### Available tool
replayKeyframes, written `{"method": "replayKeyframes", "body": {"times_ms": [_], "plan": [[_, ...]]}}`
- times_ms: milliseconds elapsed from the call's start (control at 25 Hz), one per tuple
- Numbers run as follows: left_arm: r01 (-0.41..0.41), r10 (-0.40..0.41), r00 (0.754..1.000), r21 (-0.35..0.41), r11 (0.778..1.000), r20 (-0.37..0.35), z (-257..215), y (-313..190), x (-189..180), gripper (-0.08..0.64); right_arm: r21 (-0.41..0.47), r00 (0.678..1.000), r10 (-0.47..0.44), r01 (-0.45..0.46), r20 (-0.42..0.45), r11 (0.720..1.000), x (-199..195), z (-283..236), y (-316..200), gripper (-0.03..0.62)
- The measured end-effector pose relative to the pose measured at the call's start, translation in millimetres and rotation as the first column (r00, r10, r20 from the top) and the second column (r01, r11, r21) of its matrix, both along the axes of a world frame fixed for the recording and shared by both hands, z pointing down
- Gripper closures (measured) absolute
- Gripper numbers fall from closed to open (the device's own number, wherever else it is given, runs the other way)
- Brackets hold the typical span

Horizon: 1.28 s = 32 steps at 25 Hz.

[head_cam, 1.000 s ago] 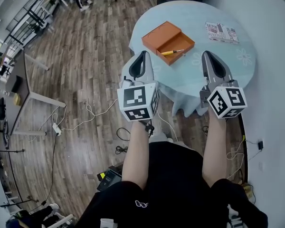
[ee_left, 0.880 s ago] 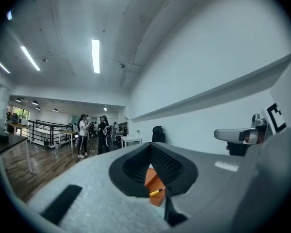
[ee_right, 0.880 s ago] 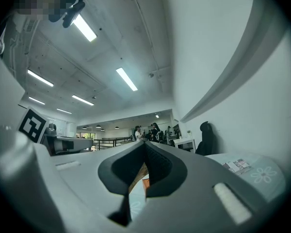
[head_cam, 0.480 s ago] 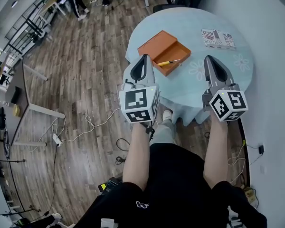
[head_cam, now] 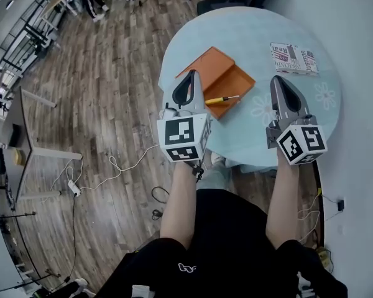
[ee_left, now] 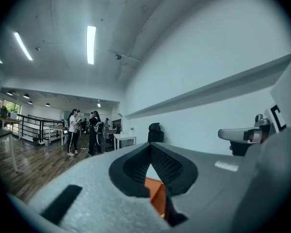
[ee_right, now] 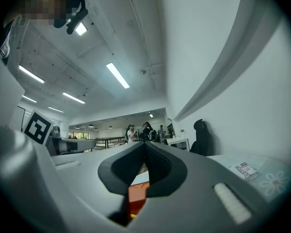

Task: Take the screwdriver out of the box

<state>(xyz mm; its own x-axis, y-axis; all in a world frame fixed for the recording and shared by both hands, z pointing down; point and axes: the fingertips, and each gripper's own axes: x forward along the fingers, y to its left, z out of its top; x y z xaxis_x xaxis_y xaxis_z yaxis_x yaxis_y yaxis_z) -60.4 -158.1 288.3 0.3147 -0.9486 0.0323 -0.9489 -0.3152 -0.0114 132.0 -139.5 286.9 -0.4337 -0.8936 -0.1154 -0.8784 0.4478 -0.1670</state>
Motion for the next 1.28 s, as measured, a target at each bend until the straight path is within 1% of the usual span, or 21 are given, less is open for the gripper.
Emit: {"method": "replayKeyframes", "body": {"times_ms": [200,360,480,600,680,720,760,800,840,880,920,1000,1080,1160,1200,1280], "plan": [[0.025,-0.027,0.999,-0.08,0.996,-0.029,46,-71,-14,0.557,-0.087,0.999,-0.028,0.026,-0.016,0.996,-14,40,-74,0.583],[0.061,-0.068,0.997,-0.142,0.988,-0.044,80,-120,-30,0.557,-0.136,0.997,-0.057,0.049,-0.055,0.99,-27,63,-125,0.583],[0.075,-0.089,0.994,-0.191,0.979,-0.062,105,-146,-41,0.557,-0.168,0.994,-0.075,0.061,-0.076,0.984,-40,77,-153,0.583],[0.079,-0.1,0.992,-0.242,0.967,-0.075,130,-158,-49,0.557,-0.209,0.99,-0.099,0.076,-0.101,0.975,-50,97,-166,0.583],[0.088,-0.112,0.991,-0.264,0.961,-0.076,140,-161,-54,0.557,-0.249,0.982,-0.137,0.101,-0.13,0.963,-56,112,-171,0.581],[0.094,-0.118,0.99,-0.269,0.958,-0.075,144,-164,-57,0.557,-0.271,0.973,-0.173,0.128,-0.15,0.954,-60,118,-174,0.581],[0.1,-0.125,0.989,-0.274,0.956,-0.074,146,-166,-60,0.557,-0.297,0.959,-0.224,0.165,-0.177,0.941,-65,124,-176,0.581],[0.107,-0.133,0.988,-0.282,0.953,-0.075,150,-167,-63,0.557,-0.329,0.935,-0.288,0.21,-0.209,0.921,-73,130,-177,0.581],[0.115,-0.143,0.987,-0.29,0.95,-0.077,153,-168,-66,0.557,-0.366,0.898,-0.365,0.262,-0.247,0.893,-83,139,-177,0.581],[0.124,-0.154,0.985,-0.298,0.946,-0.08,157,-166,-70,0.557,-0.409,0.846,-0.451,0.318,-0.286,0.855,-95,149,-173,0.579],[0.135,-0.167,0.983,-0.305,0.943,-0.081,161,-164,-74,0.557,-0.459,0.778,-0.54,0.371,-0.321,0.807,-109,162,-167,0.572],[0.158,-0.194,0.978,-0.322,0.933,-0.08,170,-158,-83,0.557,-0.565,0.618,-0.697,0.448,-0.364,0.693,-133,192,-150,0.528],[0.186,-0.225,0.971,-0.337,0.923,-0.079,176,-154,-92,0.557,-0.658,0.449,-0.809,0.484,-0.38,0.578,-148,220,-134,0.505],[0.22,-0.261,0.962,-0.342,0.914,-0.079,178,-152,-103,0.557,-0.736,0.287,-0.879,0.481,-0.381,0.477,-156,245,-120,0.483],[0.234,-0.276,0.958,-0.344,0.909,-0.08,179,-151,-109,0.557,-0.772,0.214,-0.902,0.467,-0.375,0.432,-158,258,-113,0.467],[0.257,-0.302,0.95,-0.349,0.901,-0.081,180,-148,-119,0.557,-0.836,0.082,-0.933,0.423,-0.35,0.351,-159,282,-100,0.431]]}}
